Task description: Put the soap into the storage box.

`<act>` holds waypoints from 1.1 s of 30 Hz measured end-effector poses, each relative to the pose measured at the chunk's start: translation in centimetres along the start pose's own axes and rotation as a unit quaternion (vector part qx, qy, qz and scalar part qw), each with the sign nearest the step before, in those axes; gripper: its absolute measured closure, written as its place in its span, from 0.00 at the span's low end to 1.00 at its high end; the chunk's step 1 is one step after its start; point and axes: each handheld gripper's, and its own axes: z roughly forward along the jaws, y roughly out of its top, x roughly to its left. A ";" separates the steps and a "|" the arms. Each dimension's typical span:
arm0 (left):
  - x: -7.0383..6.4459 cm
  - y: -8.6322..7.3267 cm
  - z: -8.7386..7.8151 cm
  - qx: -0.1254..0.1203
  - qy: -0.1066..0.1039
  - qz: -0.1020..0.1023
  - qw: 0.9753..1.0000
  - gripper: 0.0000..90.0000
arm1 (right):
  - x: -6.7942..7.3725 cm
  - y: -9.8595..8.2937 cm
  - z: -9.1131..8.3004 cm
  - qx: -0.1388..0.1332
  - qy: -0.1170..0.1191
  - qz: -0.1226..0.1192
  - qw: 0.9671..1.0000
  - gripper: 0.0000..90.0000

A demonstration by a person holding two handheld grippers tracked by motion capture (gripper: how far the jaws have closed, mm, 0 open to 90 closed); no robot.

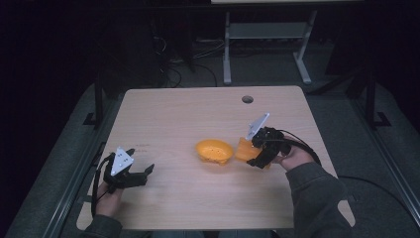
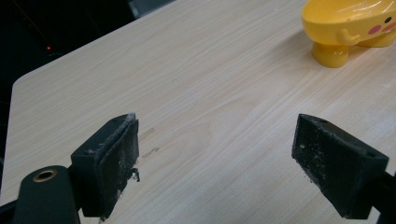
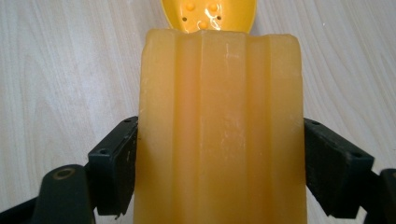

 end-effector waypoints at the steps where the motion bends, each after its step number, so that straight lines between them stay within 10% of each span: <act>1: 0.0 0.0 0.0 0.001 0.000 0.000 1.000 0.16 | -0.1 0.1 0.0 0.000 -0.002 -0.004 1.000 0.23; 33: 0.1 0.0 -0.1 -0.002 0.001 -0.003 1.000 0.16 | -0.6 5.3 0.2 0.002 0.002 -0.047 0.999 0.23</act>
